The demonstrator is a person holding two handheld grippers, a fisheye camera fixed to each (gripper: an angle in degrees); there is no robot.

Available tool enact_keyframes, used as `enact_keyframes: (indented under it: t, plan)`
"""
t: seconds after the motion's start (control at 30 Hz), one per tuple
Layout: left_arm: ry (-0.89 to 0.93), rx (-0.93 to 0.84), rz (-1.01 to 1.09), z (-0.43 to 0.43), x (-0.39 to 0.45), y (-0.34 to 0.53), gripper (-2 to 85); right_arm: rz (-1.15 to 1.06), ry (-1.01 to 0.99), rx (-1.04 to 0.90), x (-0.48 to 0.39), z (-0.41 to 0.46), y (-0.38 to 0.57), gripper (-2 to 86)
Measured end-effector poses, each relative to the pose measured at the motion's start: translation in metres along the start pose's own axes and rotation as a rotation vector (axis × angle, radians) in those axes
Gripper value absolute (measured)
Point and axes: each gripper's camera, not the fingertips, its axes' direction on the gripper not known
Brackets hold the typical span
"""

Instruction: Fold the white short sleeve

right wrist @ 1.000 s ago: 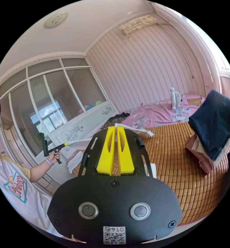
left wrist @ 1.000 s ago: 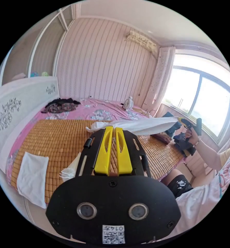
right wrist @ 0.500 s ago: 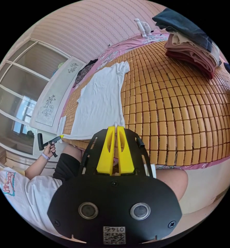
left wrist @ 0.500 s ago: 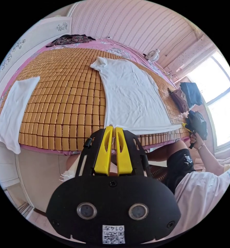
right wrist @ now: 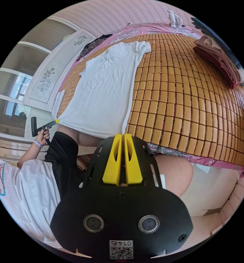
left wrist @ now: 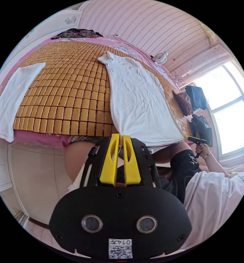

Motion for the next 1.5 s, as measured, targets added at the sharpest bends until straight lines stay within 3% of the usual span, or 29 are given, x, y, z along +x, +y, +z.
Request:
enact_keyframes:
  t: [0.43,0.63,0.9,1.13,1.33,1.5]
  plan:
    - [0.035,0.042,0.004,-0.007,-0.016,-0.001,1.3,-0.05,-0.011,-0.086,-0.038,-0.022,-0.019,1.8]
    - [0.026,0.114,-0.007,-0.027,-0.022,-0.004,1.6,-0.062,-0.019,-0.024,-0.054,-0.046,-0.021,4.8]
    - [0.029,0.152,0.083,-0.02,-0.011,-0.085,1.8,-0.071,0.096,0.066,-0.081,-0.074,-0.048,6.5]
    - [0.017,0.195,0.204,0.026,0.02,-0.205,2.4,-0.071,0.223,0.221,-0.089,-0.089,-0.166,6.3]
    - [-0.184,0.271,0.162,0.053,0.015,-0.32,-0.4,-0.036,0.293,0.305,-0.08,-0.085,-0.331,6.2]
    - [-0.273,0.165,0.079,0.083,-0.003,-0.377,-0.9,0.083,0.296,0.268,-0.064,-0.059,-0.421,5.8]
